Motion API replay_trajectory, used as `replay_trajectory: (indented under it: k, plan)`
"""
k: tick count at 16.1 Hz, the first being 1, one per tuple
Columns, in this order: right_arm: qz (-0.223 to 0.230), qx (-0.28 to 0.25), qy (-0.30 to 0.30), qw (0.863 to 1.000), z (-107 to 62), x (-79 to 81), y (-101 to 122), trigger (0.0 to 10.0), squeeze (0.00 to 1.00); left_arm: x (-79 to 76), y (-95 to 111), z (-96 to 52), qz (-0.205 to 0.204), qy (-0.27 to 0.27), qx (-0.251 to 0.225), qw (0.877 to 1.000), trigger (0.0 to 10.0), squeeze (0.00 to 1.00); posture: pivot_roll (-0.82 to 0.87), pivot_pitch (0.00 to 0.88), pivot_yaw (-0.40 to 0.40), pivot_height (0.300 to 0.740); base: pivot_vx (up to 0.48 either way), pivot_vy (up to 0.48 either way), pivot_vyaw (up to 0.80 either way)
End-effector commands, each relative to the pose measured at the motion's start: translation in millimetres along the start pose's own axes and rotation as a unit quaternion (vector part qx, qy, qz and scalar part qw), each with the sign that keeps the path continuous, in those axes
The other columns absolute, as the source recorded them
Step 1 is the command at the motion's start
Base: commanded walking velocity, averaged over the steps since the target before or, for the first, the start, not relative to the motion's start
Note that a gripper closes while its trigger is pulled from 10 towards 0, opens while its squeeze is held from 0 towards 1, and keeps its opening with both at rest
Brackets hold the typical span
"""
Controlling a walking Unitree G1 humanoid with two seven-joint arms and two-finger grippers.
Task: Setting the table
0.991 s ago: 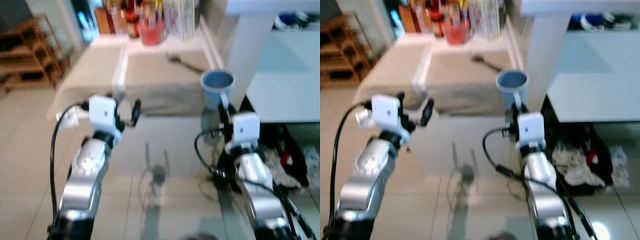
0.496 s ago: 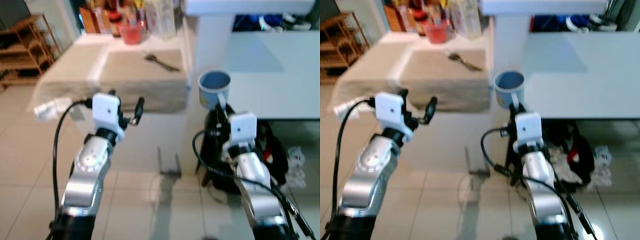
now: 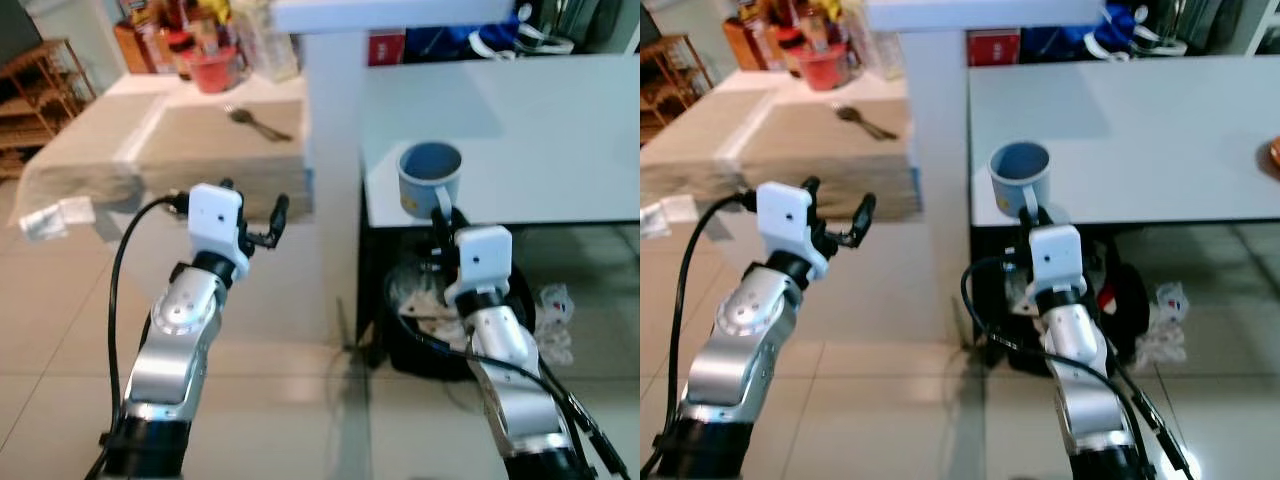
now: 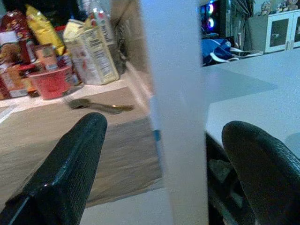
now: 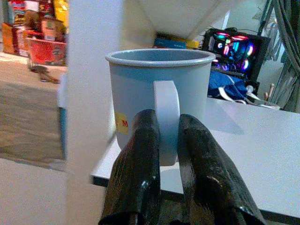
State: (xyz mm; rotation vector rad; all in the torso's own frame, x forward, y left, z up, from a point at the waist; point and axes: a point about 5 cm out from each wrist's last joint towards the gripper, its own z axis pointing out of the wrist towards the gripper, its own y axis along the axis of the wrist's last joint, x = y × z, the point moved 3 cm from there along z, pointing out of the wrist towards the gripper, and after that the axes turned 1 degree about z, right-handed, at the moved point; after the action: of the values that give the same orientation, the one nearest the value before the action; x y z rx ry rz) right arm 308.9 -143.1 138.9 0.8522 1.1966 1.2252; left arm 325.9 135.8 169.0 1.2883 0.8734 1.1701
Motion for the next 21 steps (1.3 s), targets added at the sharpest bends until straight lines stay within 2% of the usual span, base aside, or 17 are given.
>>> replay_trajectory:
  k: [1,12,18,21]
  plan:
    - [-0.004,-0.010,-0.005,1.000,1.7,-4.9,4.3,0.0,0.00,-3.2,1.4,2.7,0.005,-0.007,-0.002,1.000,10.0,0.00,-0.15,0.000,0.104,0.740,0.255,-0.405,0.00]
    - [0.002,-0.008,-0.004,1.000,-1.8,-3.4,2.6,0.0,0.00,0.1,0.3,3.2,0.021,-0.006,-0.003,1.000,10.0,0.00,-0.15,0.000,0.110,0.740,0.295,-0.375,0.00]
    - [0.000,-0.007,-0.005,1.000,-0.8,-5.2,1.3,0.0,0.00,-5.4,4.0,4.9,0.010,-0.014,-0.014,1.000,10.0,0.00,-0.16,0.000,0.108,0.740,0.231,-0.393,0.00]
    - [-0.007,-0.050,-0.021,0.999,4.4,-11.3,19.9,0.0,0.00,-7.0,6.1,4.9,0.009,-0.018,-0.021,1.000,10.0,0.00,-0.15,0.000,0.109,0.740,0.000,-0.429,0.00]
